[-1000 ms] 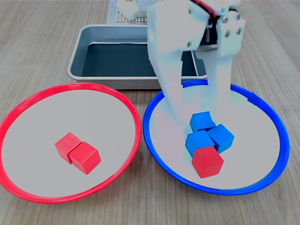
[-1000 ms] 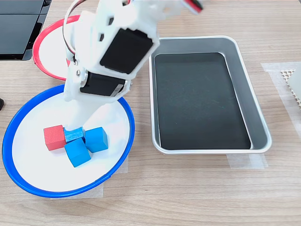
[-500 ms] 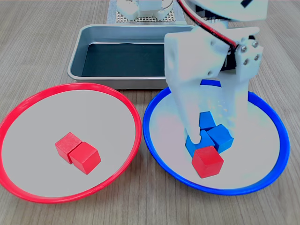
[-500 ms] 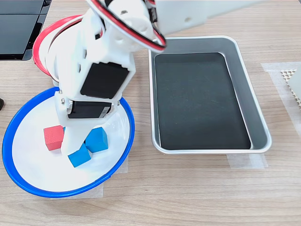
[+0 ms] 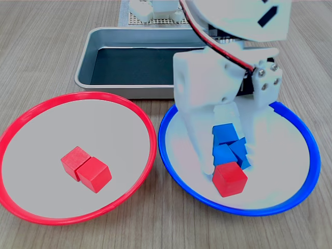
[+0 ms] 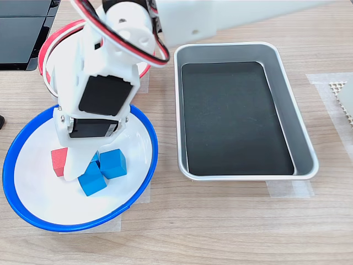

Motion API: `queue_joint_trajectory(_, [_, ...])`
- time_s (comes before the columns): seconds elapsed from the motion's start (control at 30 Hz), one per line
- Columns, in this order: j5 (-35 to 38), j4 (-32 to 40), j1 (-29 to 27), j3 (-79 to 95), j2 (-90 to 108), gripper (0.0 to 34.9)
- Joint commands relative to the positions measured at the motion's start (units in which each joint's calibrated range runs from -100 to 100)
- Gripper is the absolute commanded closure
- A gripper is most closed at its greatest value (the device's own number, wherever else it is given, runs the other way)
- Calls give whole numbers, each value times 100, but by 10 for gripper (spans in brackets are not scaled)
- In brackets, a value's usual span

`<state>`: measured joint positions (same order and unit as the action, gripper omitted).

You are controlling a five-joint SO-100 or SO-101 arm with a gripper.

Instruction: Relocate any red block in the blue dish to the red dish, correcting any misplacement.

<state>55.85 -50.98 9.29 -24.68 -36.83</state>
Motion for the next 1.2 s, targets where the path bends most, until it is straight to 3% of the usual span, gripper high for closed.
queue_joint_trajectory(0.0, [15, -24, -77, -295, -14, 173])
queue_joint_trajectory(0.6, [10, 471, 45, -932, -790, 189])
queue_joint_trajectory(0.8, [78, 488, 45, -895, -816, 247])
queue_joint_trajectory(1.17, [68, 430, 45, -440, -509, 245])
